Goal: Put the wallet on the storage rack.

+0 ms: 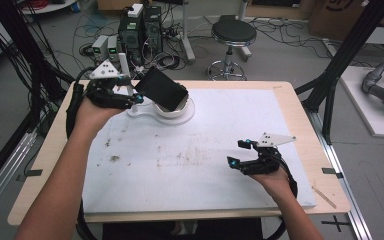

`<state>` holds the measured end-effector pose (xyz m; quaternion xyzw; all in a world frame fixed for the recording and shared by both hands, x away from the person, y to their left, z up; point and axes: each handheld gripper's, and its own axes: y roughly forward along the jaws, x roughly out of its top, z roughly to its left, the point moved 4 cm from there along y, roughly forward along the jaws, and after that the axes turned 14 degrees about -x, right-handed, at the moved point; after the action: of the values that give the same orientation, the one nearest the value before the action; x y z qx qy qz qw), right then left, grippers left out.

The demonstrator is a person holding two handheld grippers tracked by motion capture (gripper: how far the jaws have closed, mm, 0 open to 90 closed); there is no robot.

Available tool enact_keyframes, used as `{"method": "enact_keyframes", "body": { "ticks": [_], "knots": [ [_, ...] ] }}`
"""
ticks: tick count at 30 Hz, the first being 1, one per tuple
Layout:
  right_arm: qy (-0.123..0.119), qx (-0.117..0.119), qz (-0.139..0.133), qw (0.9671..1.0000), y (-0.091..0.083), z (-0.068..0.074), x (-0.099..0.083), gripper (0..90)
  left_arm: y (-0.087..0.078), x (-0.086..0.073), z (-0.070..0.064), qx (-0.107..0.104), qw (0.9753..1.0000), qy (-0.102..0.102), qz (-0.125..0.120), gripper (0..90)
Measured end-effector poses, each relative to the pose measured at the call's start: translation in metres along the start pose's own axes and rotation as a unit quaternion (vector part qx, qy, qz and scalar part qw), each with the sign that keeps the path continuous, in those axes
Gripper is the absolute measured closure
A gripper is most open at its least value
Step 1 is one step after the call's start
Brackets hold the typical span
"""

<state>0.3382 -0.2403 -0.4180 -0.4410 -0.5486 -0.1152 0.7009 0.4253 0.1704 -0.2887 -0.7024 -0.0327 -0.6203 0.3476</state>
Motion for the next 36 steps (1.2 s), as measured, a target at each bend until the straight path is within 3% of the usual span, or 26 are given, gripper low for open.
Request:
{"method": "enact_keyframes", "body": {
  "ticks": [6,10,13,19,25,33,36],
  "knots": [
    [0.012,-0.008,-0.010,0.9999,-0.004,-0.008,0.001,20.8,-0.002,-0.030,-0.024,-0.038,0.9991,-0.004,-0.020,28.2],
    [0.012,-0.010,-0.013,0.9998,-0.006,-0.011,0.000,20.2,-0.001,-0.048,-0.040,-0.077,0.9961,-0.016,-0.039,27.2],
    [0.015,-0.010,-0.015,0.9997,-0.006,-0.013,0.000,19.8,-0.001,-0.059,-0.051,-0.092,0.9948,-0.017,-0.042,26.3],
    [0.017,-0.021,-0.022,0.9994,-0.008,-0.018,0.000,18.6,-0.002,-0.078,-0.066,-0.091,0.9949,-0.016,-0.042,26.0],
    [0.021,-0.031,-0.024,0.9990,-0.010,-0.025,-0.002,18.5,0.003,-0.099,-0.078,-0.090,0.9944,-0.030,-0.046,23.1],
    [0.022,-0.045,-0.016,0.9986,-0.012,-0.032,-0.007,18.3,0.014,-0.127,-0.082,-0.095,0.9931,-0.052,-0.045,21.6],
    [0.025,-0.049,-0.014,0.9984,-0.014,-0.036,-0.010,17.4,0.020,-0.133,-0.084,-0.103,0.9927,-0.049,-0.039,21.6]
  ]
}}
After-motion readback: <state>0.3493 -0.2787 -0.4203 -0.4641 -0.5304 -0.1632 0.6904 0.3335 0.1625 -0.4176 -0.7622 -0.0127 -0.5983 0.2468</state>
